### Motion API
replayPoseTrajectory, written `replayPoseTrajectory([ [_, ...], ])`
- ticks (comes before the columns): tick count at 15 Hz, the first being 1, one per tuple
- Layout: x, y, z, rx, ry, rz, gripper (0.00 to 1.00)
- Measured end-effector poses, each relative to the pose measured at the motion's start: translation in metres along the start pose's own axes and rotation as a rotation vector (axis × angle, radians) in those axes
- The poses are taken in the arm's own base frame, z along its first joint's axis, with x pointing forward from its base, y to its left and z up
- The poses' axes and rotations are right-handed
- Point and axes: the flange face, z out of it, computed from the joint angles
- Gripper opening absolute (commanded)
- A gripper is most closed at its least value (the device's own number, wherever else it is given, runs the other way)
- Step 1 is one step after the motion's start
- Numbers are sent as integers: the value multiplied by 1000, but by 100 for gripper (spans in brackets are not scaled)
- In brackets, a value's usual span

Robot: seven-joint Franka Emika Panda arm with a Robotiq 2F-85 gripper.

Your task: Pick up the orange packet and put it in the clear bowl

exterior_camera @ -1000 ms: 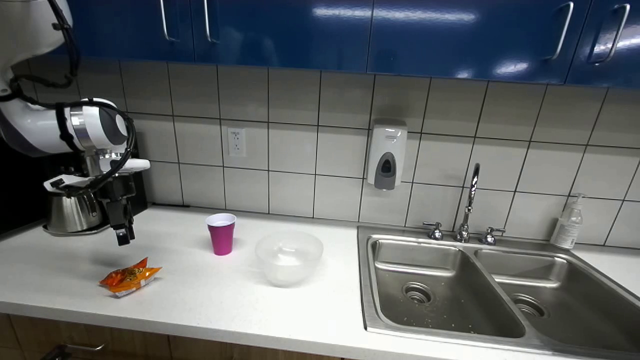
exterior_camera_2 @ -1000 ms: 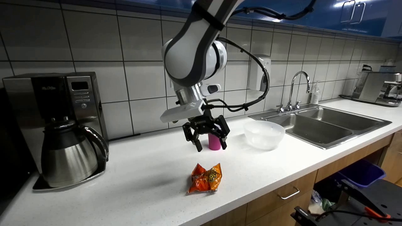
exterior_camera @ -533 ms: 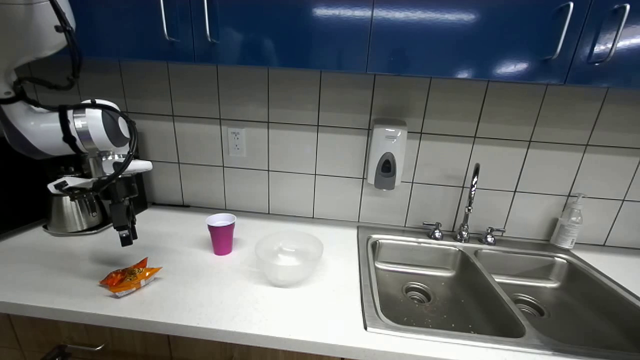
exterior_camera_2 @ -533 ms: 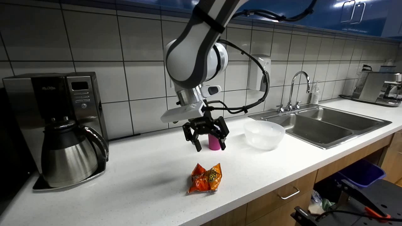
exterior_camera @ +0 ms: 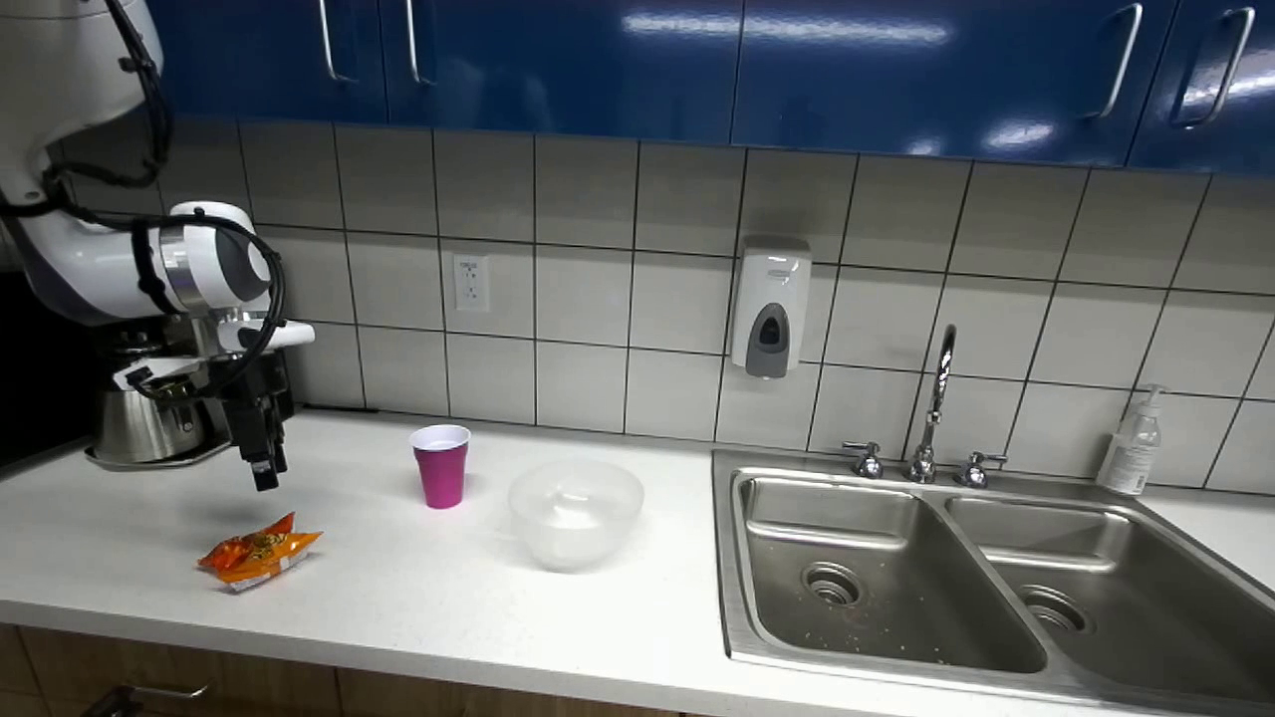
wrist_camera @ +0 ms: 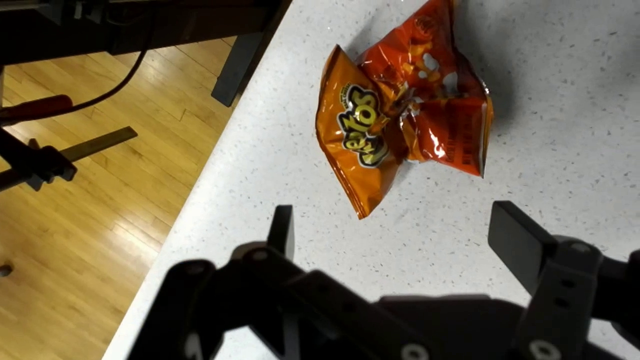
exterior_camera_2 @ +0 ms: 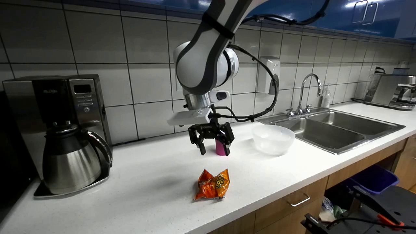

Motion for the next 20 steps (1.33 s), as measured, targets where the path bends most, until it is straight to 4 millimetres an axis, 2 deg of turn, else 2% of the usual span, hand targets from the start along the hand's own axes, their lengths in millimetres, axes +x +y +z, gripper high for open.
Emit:
replayPoseTrajectory([
  [9, -20, -14, 40, -9, -12, 80, 100],
  [20, -35, -22, 73, -54, -2, 162, 100],
])
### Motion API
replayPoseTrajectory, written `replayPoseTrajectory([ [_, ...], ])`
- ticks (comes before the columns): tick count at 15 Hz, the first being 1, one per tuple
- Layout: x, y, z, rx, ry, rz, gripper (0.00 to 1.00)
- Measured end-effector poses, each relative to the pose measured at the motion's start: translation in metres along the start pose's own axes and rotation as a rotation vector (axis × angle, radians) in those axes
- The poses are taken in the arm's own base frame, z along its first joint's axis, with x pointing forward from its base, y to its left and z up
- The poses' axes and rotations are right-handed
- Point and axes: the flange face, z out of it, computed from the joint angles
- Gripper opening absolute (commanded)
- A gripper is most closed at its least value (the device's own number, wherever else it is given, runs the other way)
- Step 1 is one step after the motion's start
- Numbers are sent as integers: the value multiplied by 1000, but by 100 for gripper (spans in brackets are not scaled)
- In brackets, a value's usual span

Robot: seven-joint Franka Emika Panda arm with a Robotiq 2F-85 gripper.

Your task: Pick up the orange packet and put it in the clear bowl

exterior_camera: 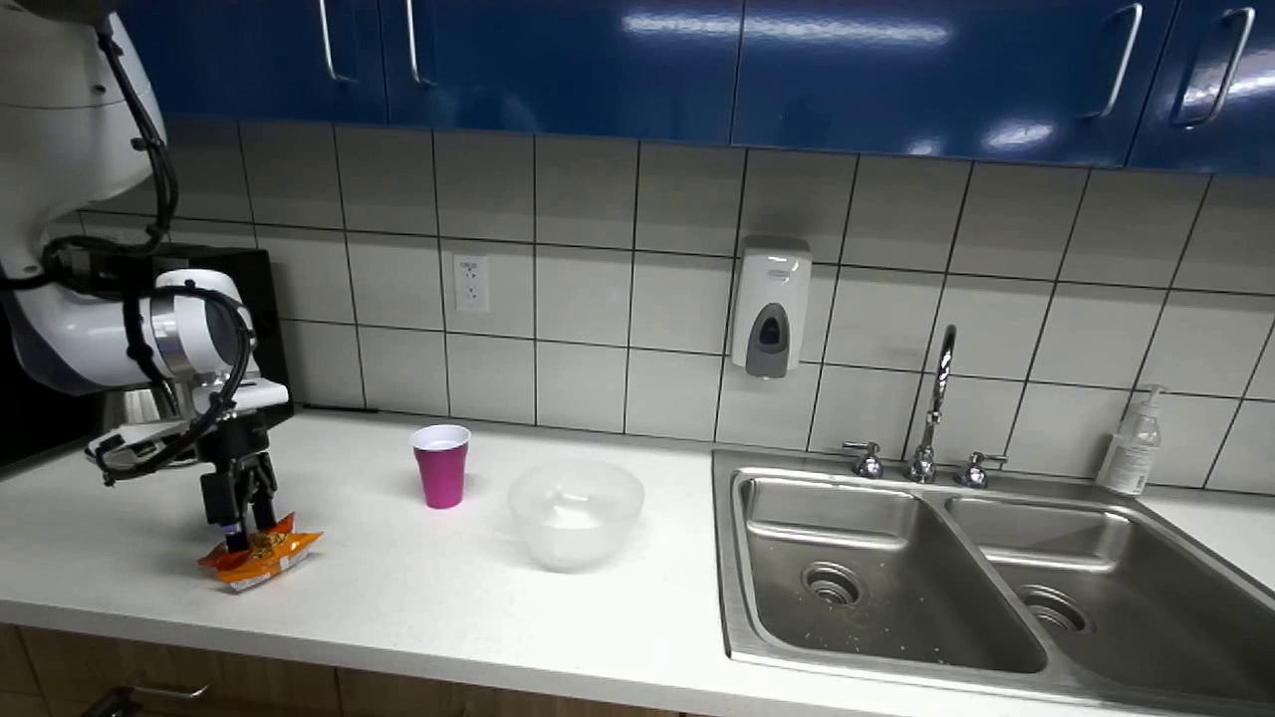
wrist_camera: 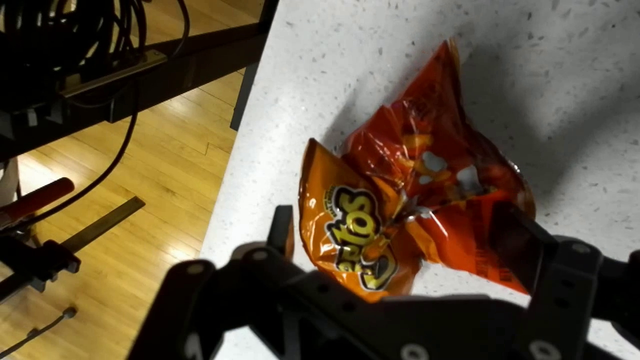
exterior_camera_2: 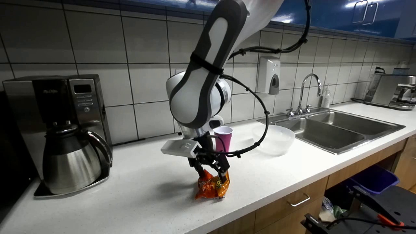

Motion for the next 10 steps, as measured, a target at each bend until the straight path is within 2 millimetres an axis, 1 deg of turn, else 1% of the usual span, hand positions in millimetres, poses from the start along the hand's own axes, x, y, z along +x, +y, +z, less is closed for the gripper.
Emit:
replayPoseTrajectory([
  [3, 1, -2, 6, -8, 1, 12, 100],
  [4, 1, -3, 7, -8, 2, 15, 97],
  [5, 2, -3, 7, -8, 2, 17, 98],
  [6, 2, -5, 7, -7, 2, 17, 92],
  [7, 2, -5, 7, -6, 2, 18, 70],
  [9, 2, -7, 6, -2, 2, 19, 64],
  [10, 2, -7, 5, 0, 3, 18, 58],
])
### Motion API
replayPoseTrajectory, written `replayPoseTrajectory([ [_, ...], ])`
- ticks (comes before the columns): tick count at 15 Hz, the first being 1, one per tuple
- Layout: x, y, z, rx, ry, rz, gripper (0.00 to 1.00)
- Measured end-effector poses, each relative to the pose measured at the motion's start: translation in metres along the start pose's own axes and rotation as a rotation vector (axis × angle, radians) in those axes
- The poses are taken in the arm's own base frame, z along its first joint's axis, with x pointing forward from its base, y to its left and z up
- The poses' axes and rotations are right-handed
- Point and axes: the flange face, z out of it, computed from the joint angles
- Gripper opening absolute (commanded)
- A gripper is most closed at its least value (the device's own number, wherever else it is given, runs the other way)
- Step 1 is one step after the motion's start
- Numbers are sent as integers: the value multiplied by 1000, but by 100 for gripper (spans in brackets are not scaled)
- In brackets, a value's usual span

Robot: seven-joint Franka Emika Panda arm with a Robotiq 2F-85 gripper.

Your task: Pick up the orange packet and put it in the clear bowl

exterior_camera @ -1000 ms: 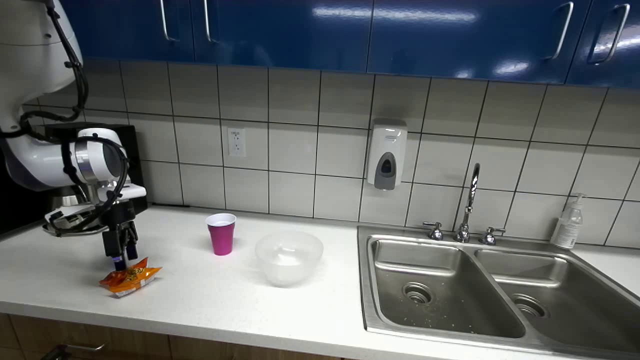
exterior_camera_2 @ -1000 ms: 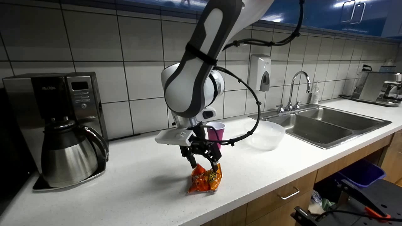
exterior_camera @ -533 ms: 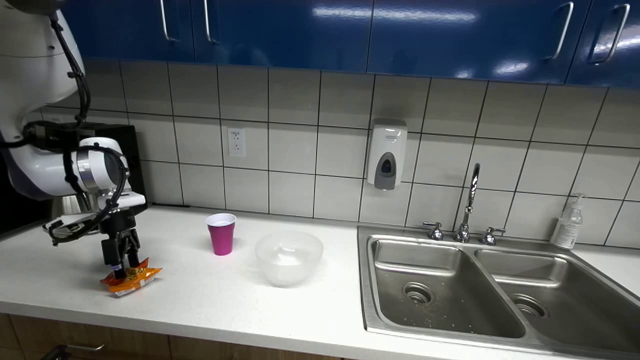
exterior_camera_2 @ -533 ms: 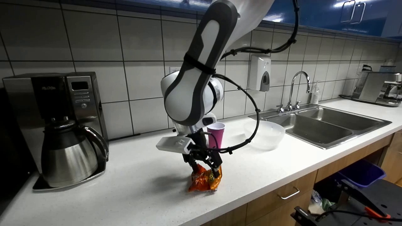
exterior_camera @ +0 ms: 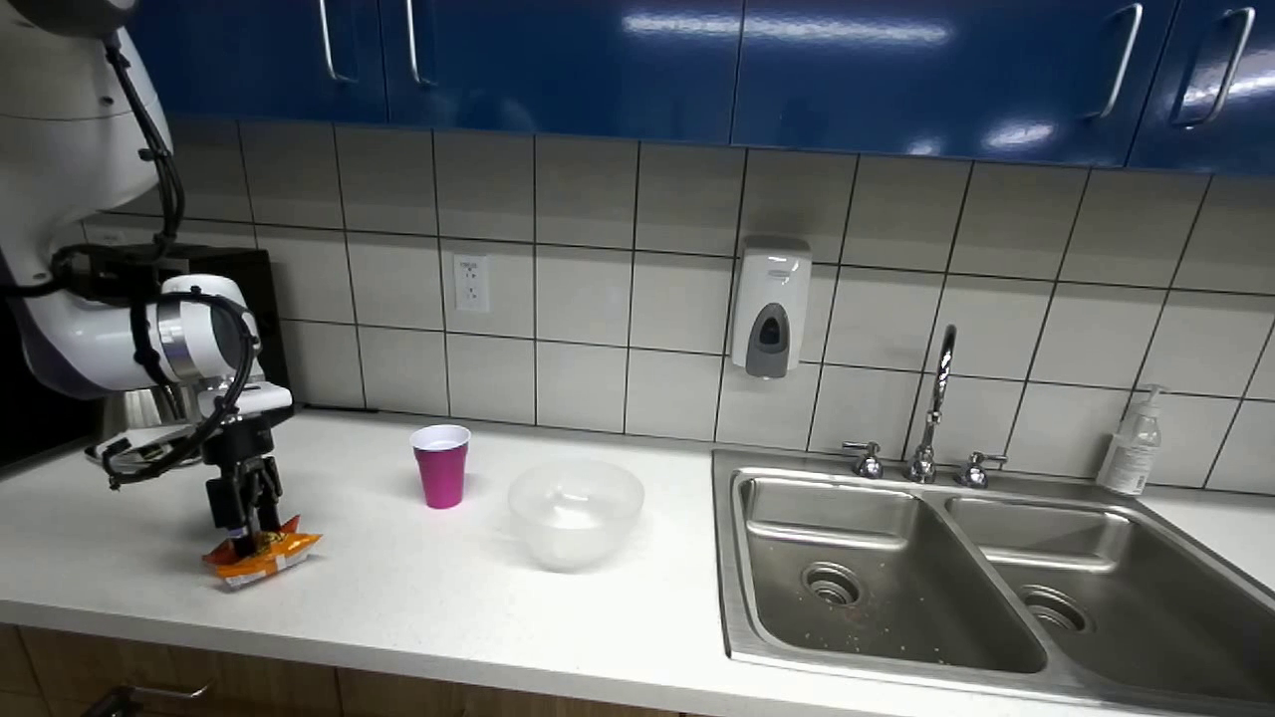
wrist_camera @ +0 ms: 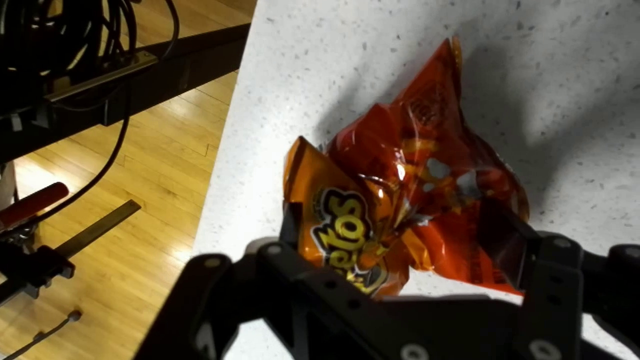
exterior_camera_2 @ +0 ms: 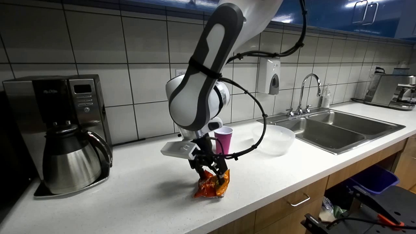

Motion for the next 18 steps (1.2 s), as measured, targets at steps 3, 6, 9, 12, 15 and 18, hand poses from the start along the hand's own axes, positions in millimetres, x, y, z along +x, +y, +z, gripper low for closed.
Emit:
replayPoseTrajectory([
  [3, -2, -1, -2, 4, 1, -3, 32],
  [6, -5, -2, -3, 6, 3, -8, 11],
  [9, -8, -2, -3, 7, 4, -13, 0],
  [12, -8, -3, -4, 8, 5, -14, 0],
  [15, -8, -3, -5, 9, 6, -13, 0],
  [18, -2, -4, -9, 16, 9, -4, 0],
])
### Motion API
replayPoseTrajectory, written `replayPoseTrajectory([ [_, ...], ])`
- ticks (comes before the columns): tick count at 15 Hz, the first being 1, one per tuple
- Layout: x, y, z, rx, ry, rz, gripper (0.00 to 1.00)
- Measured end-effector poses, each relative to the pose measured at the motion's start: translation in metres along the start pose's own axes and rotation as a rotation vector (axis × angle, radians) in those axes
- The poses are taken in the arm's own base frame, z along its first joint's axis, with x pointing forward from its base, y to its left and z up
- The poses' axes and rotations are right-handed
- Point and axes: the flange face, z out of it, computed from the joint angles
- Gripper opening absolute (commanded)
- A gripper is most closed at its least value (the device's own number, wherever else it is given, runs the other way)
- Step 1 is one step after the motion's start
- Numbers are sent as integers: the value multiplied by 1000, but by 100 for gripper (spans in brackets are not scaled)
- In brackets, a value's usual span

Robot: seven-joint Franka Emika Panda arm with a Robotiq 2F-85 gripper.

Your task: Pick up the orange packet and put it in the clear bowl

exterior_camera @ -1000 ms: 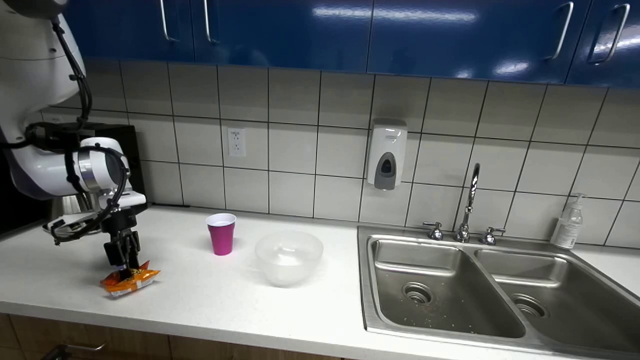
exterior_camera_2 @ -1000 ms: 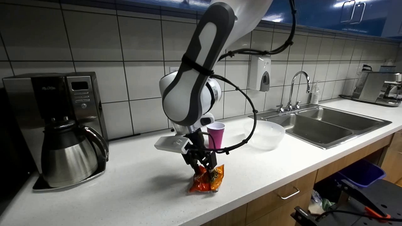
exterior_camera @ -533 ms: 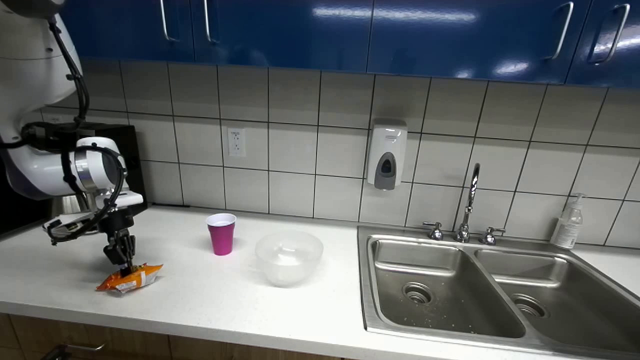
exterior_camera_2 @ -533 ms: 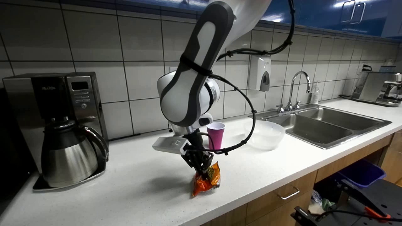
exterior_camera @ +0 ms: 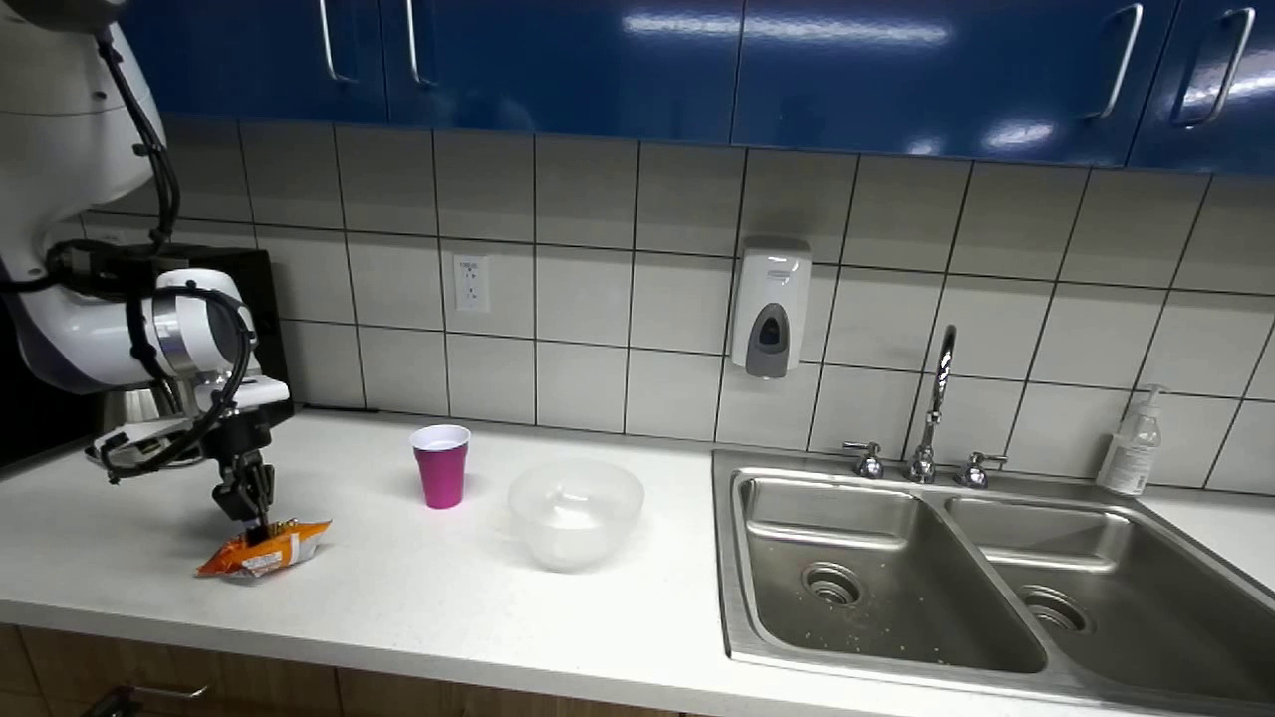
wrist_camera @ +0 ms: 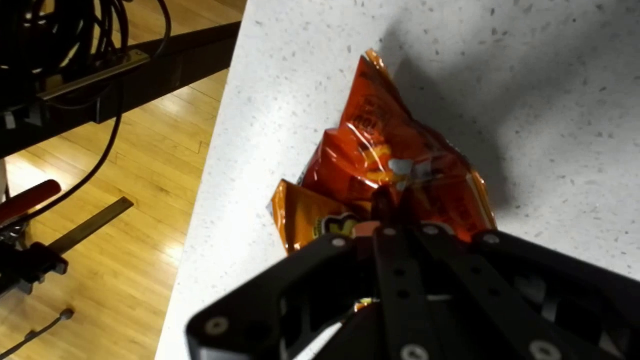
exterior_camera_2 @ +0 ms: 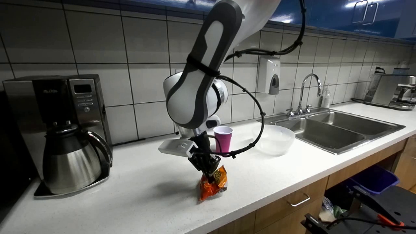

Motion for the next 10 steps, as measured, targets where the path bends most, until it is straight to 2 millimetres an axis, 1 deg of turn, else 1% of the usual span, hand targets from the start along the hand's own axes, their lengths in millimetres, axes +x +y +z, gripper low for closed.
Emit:
replayPoseTrajectory([
  [2, 9, 0, -7, 7, 6, 12, 0],
  [4, 20, 2, -19, 11, 12, 24, 0],
  [10, 65, 14, -59, 5, 35, 84, 0],
])
